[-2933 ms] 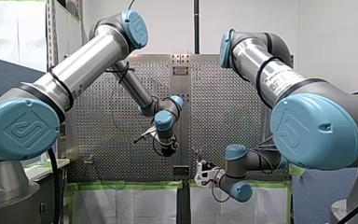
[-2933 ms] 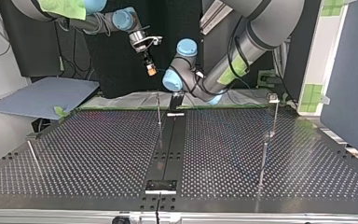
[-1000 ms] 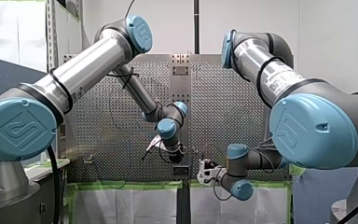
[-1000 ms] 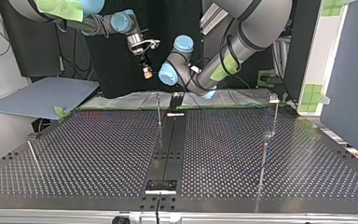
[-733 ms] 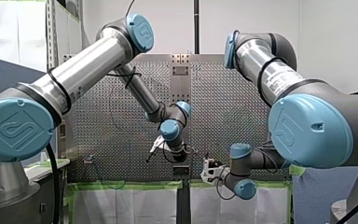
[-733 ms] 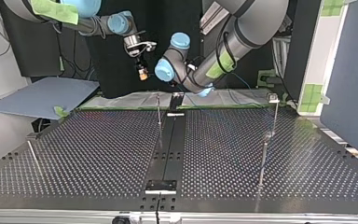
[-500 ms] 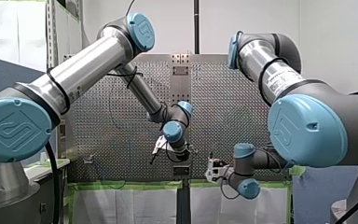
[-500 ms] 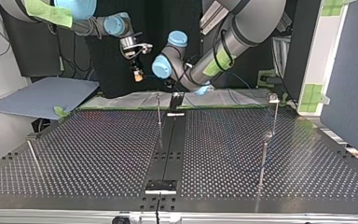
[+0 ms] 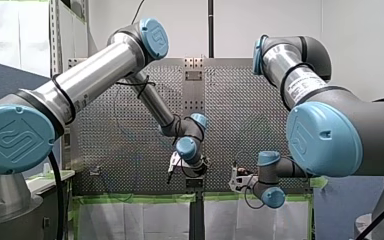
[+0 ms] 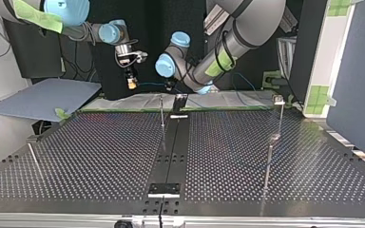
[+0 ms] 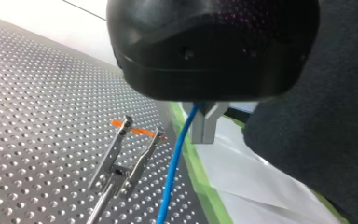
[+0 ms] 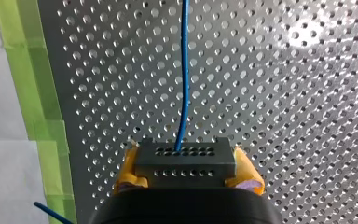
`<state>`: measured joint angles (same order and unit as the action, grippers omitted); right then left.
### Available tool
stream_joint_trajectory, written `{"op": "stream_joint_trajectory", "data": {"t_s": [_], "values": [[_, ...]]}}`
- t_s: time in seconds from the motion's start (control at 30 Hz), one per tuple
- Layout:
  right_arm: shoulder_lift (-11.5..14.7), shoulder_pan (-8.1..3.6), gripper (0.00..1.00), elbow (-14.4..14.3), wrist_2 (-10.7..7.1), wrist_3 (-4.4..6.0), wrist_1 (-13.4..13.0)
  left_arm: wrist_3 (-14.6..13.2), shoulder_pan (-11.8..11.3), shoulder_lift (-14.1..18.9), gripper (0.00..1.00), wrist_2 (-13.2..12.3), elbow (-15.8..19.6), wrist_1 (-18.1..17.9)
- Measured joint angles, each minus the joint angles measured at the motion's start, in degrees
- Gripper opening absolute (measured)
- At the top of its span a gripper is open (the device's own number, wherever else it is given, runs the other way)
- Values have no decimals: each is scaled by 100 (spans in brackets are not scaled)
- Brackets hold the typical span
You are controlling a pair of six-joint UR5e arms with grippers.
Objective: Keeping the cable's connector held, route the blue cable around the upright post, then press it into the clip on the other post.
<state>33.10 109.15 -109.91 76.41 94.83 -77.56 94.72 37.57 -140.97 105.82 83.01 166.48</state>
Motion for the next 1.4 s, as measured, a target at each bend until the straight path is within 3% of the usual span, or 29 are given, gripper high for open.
{"op": "stream_joint_trajectory", "data": {"t_s": [0.2,0.37,0.6,0.9,1.4], "values": [[0,-126,0,182,-83,-68,245,146,-35,-27,0,-30,1,-337],[0,-207,0,283,-143,-96,343,205,-66,-28,0,-13,0,-459],[1,-295,0,389,-169,-218,535,238,-119,-30,0,9,0,-563],[0,-332,0,492,-206,-242,606,266,-216,-30,0,-60,-2,-639],[0,-339,0,795,-302,-319,774,587,-383,-229,0,-478,-2,-807]]}}
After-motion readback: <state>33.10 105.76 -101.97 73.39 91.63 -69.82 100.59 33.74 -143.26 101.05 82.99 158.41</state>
